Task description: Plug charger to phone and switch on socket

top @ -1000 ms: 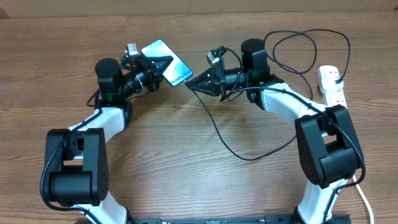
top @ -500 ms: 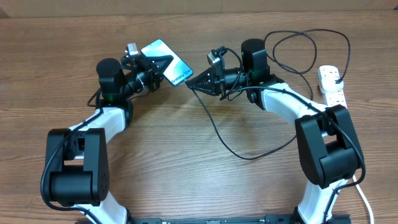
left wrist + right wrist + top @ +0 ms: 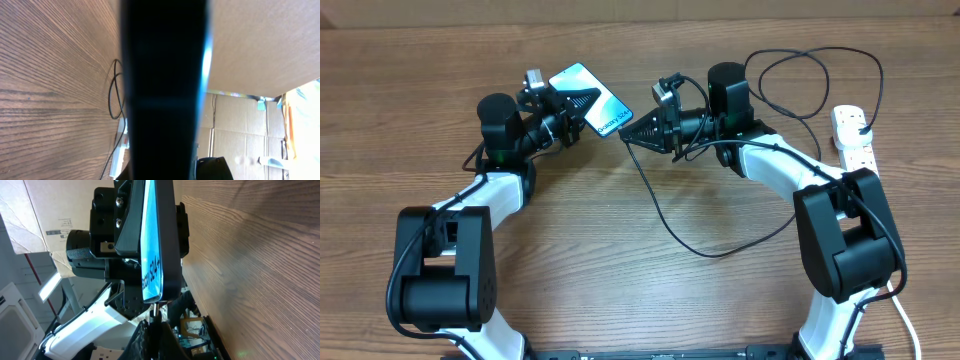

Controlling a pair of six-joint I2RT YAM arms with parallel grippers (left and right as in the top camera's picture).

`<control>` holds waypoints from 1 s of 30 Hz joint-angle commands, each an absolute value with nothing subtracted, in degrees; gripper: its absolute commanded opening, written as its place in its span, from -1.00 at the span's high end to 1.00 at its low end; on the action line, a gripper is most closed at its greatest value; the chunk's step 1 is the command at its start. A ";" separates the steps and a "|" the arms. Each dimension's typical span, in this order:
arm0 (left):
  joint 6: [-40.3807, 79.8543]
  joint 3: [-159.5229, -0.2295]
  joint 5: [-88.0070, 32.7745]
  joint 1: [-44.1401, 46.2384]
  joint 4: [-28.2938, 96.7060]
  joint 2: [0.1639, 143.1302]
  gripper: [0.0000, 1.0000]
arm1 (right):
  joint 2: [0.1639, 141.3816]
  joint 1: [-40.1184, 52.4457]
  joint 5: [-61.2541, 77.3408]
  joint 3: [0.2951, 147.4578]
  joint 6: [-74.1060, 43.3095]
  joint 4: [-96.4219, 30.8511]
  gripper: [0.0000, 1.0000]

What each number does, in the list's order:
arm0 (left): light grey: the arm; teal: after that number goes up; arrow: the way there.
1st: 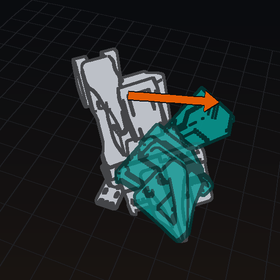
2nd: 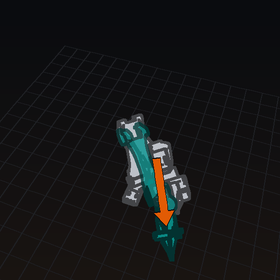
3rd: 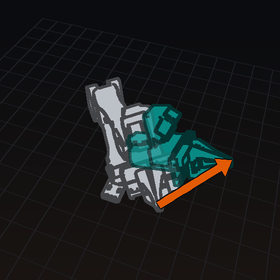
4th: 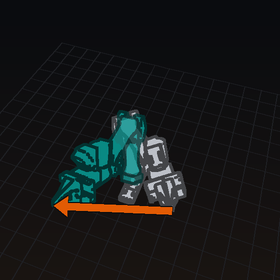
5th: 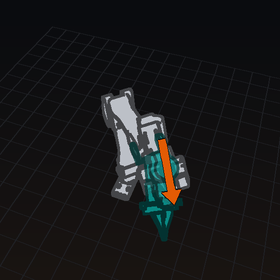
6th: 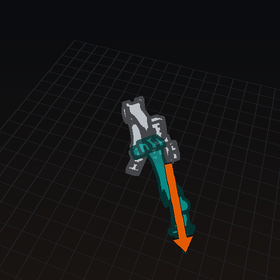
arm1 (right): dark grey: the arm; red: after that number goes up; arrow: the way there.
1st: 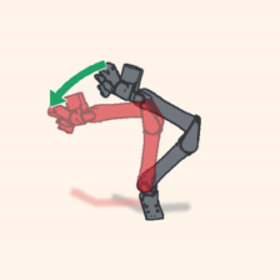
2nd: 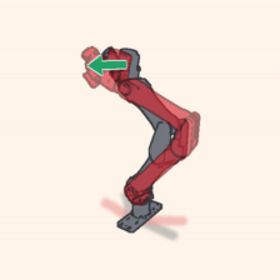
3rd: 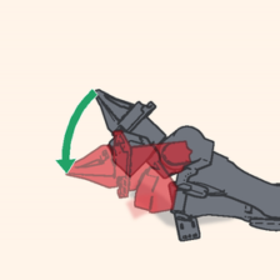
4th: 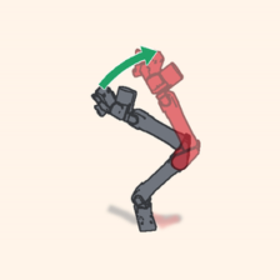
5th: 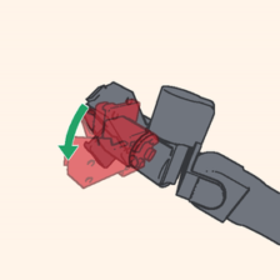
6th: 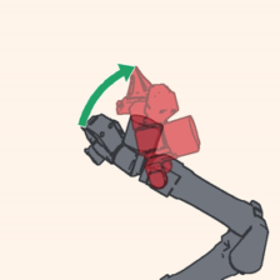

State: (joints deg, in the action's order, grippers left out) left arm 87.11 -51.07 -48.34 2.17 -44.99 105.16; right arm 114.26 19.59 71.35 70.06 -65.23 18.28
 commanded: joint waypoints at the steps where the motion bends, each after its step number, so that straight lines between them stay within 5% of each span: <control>1: 87.46 -51.88 -59.53 5.65 -45.34 104.62 0.91 | 112.95 19.44 63.40 70.50 -65.54 19.29 0.92; 30: 85.25 -51.88 -77.76 1.02 -48.69 104.62 0.91 | 112.95 15.25 71.13 70.50 -50.68 14.50 0.92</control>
